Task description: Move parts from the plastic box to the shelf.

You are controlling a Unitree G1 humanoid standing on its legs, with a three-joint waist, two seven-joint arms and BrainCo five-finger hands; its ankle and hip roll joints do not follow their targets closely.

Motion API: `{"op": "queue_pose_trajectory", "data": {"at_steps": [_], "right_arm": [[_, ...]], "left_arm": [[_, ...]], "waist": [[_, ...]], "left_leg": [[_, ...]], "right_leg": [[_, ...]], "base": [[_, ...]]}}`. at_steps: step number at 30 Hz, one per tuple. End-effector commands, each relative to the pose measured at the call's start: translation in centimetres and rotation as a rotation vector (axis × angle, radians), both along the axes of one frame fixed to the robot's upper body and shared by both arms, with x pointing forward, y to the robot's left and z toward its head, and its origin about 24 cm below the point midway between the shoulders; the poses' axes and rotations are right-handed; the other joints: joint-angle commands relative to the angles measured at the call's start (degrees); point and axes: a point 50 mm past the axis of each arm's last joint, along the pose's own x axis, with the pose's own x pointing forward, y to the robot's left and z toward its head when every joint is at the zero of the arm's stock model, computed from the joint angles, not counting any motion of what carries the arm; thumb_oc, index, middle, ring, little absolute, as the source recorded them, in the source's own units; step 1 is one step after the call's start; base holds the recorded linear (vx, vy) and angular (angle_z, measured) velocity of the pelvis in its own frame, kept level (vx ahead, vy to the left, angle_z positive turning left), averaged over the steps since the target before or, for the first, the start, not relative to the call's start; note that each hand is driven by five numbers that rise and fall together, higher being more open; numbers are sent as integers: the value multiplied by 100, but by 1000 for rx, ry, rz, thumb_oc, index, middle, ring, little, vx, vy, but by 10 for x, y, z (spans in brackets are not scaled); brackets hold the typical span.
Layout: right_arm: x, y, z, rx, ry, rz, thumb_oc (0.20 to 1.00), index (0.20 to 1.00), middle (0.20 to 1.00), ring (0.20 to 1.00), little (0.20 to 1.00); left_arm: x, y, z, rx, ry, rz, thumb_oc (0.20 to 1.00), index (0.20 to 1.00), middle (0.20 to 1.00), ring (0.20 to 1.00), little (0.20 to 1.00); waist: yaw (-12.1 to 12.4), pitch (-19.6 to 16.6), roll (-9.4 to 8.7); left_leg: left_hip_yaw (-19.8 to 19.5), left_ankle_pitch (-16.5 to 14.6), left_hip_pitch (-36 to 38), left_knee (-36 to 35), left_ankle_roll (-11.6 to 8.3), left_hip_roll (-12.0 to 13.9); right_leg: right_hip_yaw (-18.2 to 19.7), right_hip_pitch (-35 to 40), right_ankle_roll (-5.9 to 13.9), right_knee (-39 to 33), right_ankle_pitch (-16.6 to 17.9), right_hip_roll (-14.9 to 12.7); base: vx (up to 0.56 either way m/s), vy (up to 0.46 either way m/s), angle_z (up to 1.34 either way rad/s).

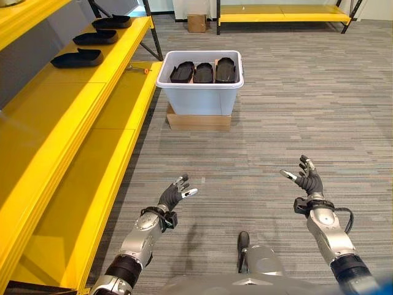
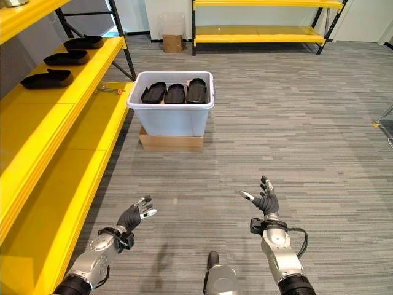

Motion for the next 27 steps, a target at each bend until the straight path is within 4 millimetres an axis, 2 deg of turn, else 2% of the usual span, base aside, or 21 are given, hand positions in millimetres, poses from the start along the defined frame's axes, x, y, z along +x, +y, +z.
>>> {"op": "queue_pose_trajectory", "data": {"at_steps": [1, 2, 3, 5, 8, 9, 10, 11, 12, 13, 14, 15, 16, 17, 18, 19, 20, 21, 23, 24, 27], "right_arm": [[12, 16, 23, 3, -137, 75, 1000, 1000, 1000, 1000, 1000], [11, 15, 23, -19, -133, 96, 1000, 1000, 1000, 1000, 1000], [11, 15, 23, -22, -133, 99, 1000, 1000, 1000, 1000, 1000], [10, 15, 22, -48, -122, 112, 1000, 1000, 1000, 1000, 1000], [8, 11, 21, -48, -108, 109, 1000, 1000, 1000, 1000, 1000], [7, 10, 20, -47, -107, 109, 1000, 1000, 1000, 1000, 1000], [5, 8, 19, -50, -101, 116, 1000, 1000, 1000, 1000, 1000], [3, 7, 18, -54, -98, 121, 1000, 1000, 1000, 1000, 1000], [2, 6, 17, -56, -94, 125, 1000, 1000, 1000, 1000, 1000], [2, 5, 17, -57, -93, 127, 1000, 1000, 1000, 1000, 1000], [1, 6, 18, -55, -95, 130, 1000, 1000, 1000, 1000, 1000], [1, 6, 18, -54, -94, 134, 1000, 1000, 1000, 1000, 1000], [1, 5, 18, -53, -91, 136, 1000, 1000, 1000, 1000, 1000], [2, 6, 20, -55, -89, 147, 1000, 1000, 1000, 1000, 1000], [2, 6, 20, -57, -89, 149, 1000, 1000, 1000, 1000, 1000], [2, 8, 21, -68, -84, 162, 1000, 1000, 1000, 1000, 1000], [1, 7, 21, -70, -81, 164, 1000, 1000, 1000, 1000, 1000], [-2, 6, 20, -76, -76, 167, 1000, 1000, 1000, 1000, 1000], [-3, 5, 20, -80, -73, 169, 1000, 1000, 1000, 1000, 1000], [-6, 2, 19, -81, -62, 178, 1000, 1000, 1000, 1000, 1000], [-7, 2, 16, -99, -44, 214, 1000, 1000, 1000, 1000, 1000]], "left_arm": [[7, 8, 20, 13, -117, 29, 1000, 1000, 1000, 1000, 1000], [6, 8, 20, -21, -121, 68, 1000, 1000, 1000, 1000, 1000], [6, 7, 20, -29, -122, 75, 1000, 1000, 1000, 1000, 1000], [8, 4, 22, -60, -140, 107, 1000, 1000, 1000, 1000, 1000], [11, 0, 24, -74, -154, 134, 1000, 1000, 1000, 1000, 1000], [11, -1, 24, -76, -155, 136, 1000, 1000, 1000, 1000, 1000], [13, -3, 25, -76, -163, 150, 1000, 1000, 1000, 1000, 1000], [14, -3, 25, -71, -160, 159, 1000, 1000, 1000, 1000, 1000], [15, -3, 24, -66, -148, 165, 1000, 1000, 1000, 1000, 1000], [16, -3, 24, -65, -141, 168, 1000, 1000, 1000, 1000, 1000], [16, -2, 25, -70, -139, 170, 1000, 1000, 1000, 1000, 1000], [16, 0, 25, -72, -136, 174, 1000, 1000, 1000, 1000, 1000], [16, 1, 25, -68, -133, 175, 1000, 1000, 1000, 1000, 1000], [13, 6, 24, -59, -131, 186, 1000, 1000, 1000, 1000, 1000], [12, 6, 24, -58, -129, 188, 1000, 1000, 1000, 1000, 1000], [9, 10, 21, -55, -116, 198, 1000, 1000, 1000, 1000, 1000], [8, 12, 19, -56, -111, 201, 1000, 1000, 1000, 1000, 1000], [5, 14, 17, -55, -104, 206, 1000, 1000, 1000, 1000, 1000], [4, 16, 15, -54, -101, 208, 1000, 1000, 1000, 1000, 1000], [1, 21, 12, -44, -97, 218, 1000, 1000, 1000, 1000, 1000], [-3, 27, 7, -24, -87, 258, 1000, 1000, 1000, 1000, 1000]], "waist": [[5, -315, -208], [-14, -386, -202], [-18, -402, -203], [-38, -509, -193], [-75, -571, -154], [-81, -577, -152], [-103, -590, -176], [-98, -573, -214], [-81, -553, -232], [-64, -510, -324], [-43, -467, -369], [-35, -439, -385], [-35, -408, -353], [-43, -354, -343], [-41, -346, -351], [-48, -331, -309], [-42, -332, -288], [-33, -331, -267], [-21, -323, -249], [14, -290, -239], [61, -219, -217]], "left_leg": [[134, -535, -181, 150, 799, -1120], [116, -636, -181, 347, 748, -1110], [118, -626, -195, 412, 735, -1101], [116, -450, -330, 903, 613, -1035], [161, 50, -540, 1597, 352, -864], [173, 118, -574, 1688, 318, -836], [254, 514, -875, 2372, 142, -657], [268, 690, -1194, 2917, 68, -547], [248, 677, -1328, 3213, 7, -462], [327, 720, -1645, 3612, 73, -322], [382, 638, -1878, 3649, 144, -190], [442, 581, -1947, 3514, 189, -116], [409, 439, -1936, 3429, 141, -48], [598, 372, -1866, 2549, 194, 39], [625, 383, -1833, 2435, 202, 24], [763, 674, -1784, 1180, 99, 78], [778, 844, -1813, 732, 33, 151], [786, 1157, -1796, 53, -71, 226], [759, 1374, -1815, -314, -151, 309], [567, 1521, -2010, -600, -249, 479], [408, 1468, -2106, -585, -261, 528]], "right_leg": [[379, -336, 472, 172, 88, -60], [380, -242, 348, 168, -86, 39], [381, -219, 321, 155, -112, 60], [394, -108, 160, 94, -283, 178], [400, 10, -44, 62, -476, 322], [401, 25, -66, 48, -491, 338], [406, 176, -197, -71, -589, 419], [433, 294, -262, -159, -627, 438], [477, 413, -260, -197, -709, 446], [458, 480, -316, -272, -645, 396], [473, 552, -318, -306, -656, 382], [490, 583, -310, -318, -668, 380], [521, 666, -277, -312, -763, 422], [513, 705, -213, -299, -794, 377], [517, 717, -201, -299, -797, 360], [457, 849, -121, -390, -820, 308], [437, 926, -86, -456, -829, 296], [404, 1063, -31, -566, -840, 270], [412, 1151, -11, -616, -859, 262], [459, 1247, 9, -591, -915, 228], [496, 1316, 40, -346, -1115, 129]], "base": [[367, -163, -1], [355, -166, -1], [411, -209, 6], [298, -187, 5], [201, -147, 8], [174, -170, 4], [177, -195, 3], [260, -215, 4], [167, -173, 3], [170, -129, 1], [108, -88, 2], [201, -8, 6], [238, 123, 2], [215, 136, -4], [254, 292, -8], [217, 261, 0], [317, 360, 21], [196, 200, 22], [217, 203, 11], [317, 286, 0], [312, 296, -16]]}}
